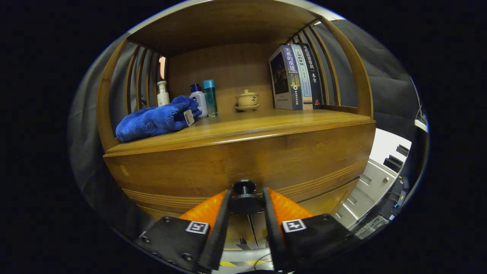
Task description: Pull open the drawer, take out the items inside it, and place them on the countertop above the cabinet.
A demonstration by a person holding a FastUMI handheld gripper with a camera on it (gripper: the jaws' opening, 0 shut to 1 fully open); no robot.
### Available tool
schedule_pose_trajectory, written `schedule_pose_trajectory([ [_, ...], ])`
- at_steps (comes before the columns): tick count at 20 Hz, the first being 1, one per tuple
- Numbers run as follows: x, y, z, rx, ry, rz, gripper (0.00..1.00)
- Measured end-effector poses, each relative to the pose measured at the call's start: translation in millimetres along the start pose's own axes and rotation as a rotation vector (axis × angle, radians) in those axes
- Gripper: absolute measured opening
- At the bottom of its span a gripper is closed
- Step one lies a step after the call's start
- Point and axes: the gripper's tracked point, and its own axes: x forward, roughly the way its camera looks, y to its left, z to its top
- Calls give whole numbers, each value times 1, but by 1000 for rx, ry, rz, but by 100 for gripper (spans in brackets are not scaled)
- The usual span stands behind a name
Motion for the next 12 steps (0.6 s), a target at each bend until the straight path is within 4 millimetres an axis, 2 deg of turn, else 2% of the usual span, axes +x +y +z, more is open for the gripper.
schedule_pose_trajectory([
  [3, 0, 0, -2, -11, 10, -4, 52],
  [7, -4, -1, -3, -22, 42, -29, 35],
  [12, -26, -1, -10, -37, 47, -44, 34],
])
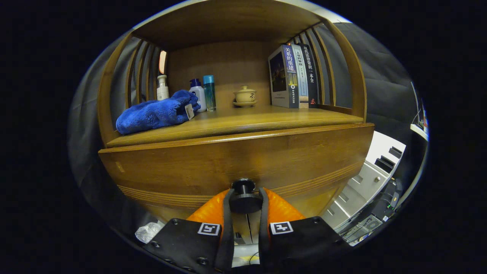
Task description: Pull open the drawer, take out the items inside it, and place them on the countertop above the cabinet.
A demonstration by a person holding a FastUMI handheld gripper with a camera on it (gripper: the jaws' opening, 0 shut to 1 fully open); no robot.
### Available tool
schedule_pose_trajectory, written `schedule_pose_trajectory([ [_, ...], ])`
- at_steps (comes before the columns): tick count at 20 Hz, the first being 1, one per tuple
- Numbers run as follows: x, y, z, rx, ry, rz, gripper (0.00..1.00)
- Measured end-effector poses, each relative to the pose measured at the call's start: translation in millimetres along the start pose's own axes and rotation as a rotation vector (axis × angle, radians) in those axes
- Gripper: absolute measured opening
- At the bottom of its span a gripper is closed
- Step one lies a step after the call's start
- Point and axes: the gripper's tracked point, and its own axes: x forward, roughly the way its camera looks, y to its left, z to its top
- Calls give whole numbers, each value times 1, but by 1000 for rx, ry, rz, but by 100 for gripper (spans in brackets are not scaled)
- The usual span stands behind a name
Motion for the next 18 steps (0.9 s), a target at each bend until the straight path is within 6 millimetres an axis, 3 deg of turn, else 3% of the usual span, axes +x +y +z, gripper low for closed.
schedule_pose_trajectory([
  [18, -109, -19, -44, 30, 67, -6, 34],
])
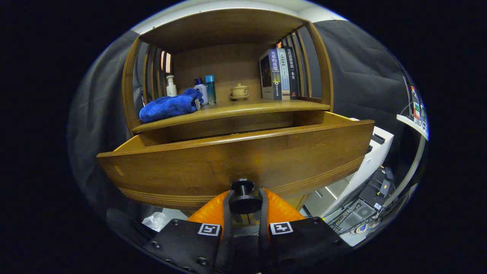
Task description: Pull open the drawer, take out the items inside it, and place them on the countertop above the cabinet.
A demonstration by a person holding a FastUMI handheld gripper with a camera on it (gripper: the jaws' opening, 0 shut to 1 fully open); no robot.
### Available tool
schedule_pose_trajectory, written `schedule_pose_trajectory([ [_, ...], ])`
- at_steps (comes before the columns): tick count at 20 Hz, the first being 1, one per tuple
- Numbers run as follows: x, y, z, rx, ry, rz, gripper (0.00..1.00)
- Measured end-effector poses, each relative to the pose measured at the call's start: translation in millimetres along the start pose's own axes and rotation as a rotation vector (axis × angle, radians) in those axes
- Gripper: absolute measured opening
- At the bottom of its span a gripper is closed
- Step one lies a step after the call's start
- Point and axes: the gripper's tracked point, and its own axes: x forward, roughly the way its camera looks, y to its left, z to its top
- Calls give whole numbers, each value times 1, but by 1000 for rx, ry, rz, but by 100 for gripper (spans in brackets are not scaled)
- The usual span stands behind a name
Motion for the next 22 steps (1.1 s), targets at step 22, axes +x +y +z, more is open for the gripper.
schedule_pose_trajectory([
  [22, -63, 6, 29, 19, -1, 1, 70],
])
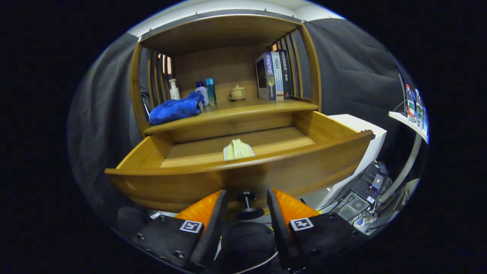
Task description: Pull open the drawer, take out the items inside it, and place them on the countertop above the cabinet.
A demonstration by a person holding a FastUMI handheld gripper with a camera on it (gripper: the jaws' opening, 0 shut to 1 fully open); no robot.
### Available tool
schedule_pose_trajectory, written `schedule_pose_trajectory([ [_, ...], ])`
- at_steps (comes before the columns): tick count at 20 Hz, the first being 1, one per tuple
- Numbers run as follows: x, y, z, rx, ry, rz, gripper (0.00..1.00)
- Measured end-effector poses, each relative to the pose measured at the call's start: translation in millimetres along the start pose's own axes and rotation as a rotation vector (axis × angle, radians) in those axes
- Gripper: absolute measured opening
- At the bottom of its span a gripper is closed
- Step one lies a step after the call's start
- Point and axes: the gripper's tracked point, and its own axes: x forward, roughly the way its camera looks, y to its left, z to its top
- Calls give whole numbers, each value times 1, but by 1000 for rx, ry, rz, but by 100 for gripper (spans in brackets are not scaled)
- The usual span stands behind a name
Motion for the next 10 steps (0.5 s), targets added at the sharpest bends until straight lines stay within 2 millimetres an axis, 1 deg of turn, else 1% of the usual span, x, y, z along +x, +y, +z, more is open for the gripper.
schedule_pose_trajectory([
  [1, -4, 2, 13, -14, -21, 2, 76],
  [4, -12, 10, 37, -49, -37, 12, 94],
  [5, -15, 16, 45, -49, -42, 28, 96],
  [6, -13, 19, 54, -44, -50, 38, 98],
  [7, -12, 19, 63, -35, -58, 39, 99],
  [10, 1, 12, 79, 8, -44, 18, 100],
])
